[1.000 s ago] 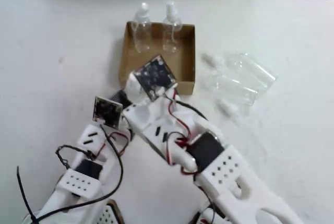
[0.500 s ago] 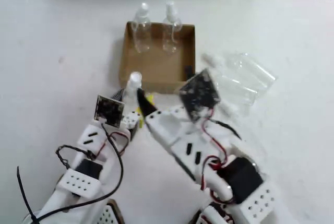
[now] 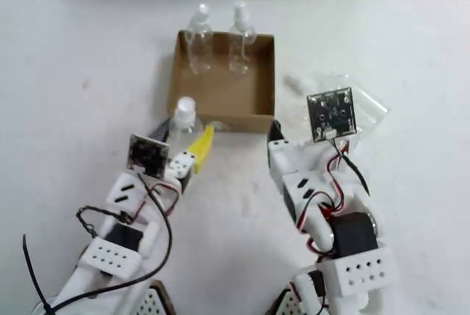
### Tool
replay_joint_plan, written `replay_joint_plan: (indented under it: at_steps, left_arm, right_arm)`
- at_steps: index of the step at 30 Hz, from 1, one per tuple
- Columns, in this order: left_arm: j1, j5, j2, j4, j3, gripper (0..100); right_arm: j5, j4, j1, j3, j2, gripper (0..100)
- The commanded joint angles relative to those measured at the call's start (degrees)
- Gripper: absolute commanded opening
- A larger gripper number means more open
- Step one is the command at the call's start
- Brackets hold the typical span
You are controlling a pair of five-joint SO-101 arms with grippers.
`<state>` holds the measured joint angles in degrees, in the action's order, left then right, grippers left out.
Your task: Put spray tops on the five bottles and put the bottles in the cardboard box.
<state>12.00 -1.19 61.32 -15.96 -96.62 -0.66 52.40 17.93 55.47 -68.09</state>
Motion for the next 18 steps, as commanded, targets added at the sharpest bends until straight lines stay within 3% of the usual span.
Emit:
replay_joint_plan:
  at_steps: [1, 9, 13, 15, 18]
  left_arm:
    - [-3.82, 0.09, 1.19, -6.15, 0.26, 5]
    - [-8.92, -2.29, 1.1, -10.81, 2.55, 5]
    - [-12.97, -12.4, 1.1, 4.84, 10.2, 5]
    - [-13.41, -13.27, 1.1, 13.01, 14.42, 5]
    - [-13.14, -13.27, 1.19, 13.98, 15.38, 5]
  right_arm:
    - [0.09, -5.49, -1.8, 5.63, -0.66, 38.0]
    - [0.09, -15.87, -1.63, 15.47, -0.92, 38.0]
    - [0.09, -14.99, -1.45, 15.47, -1.01, 38.0]
    - [0.09, -14.99, -1.45, 15.56, -1.01, 38.0]
    - [0.09, -14.9, -1.45, 15.74, -1.01, 38.0]
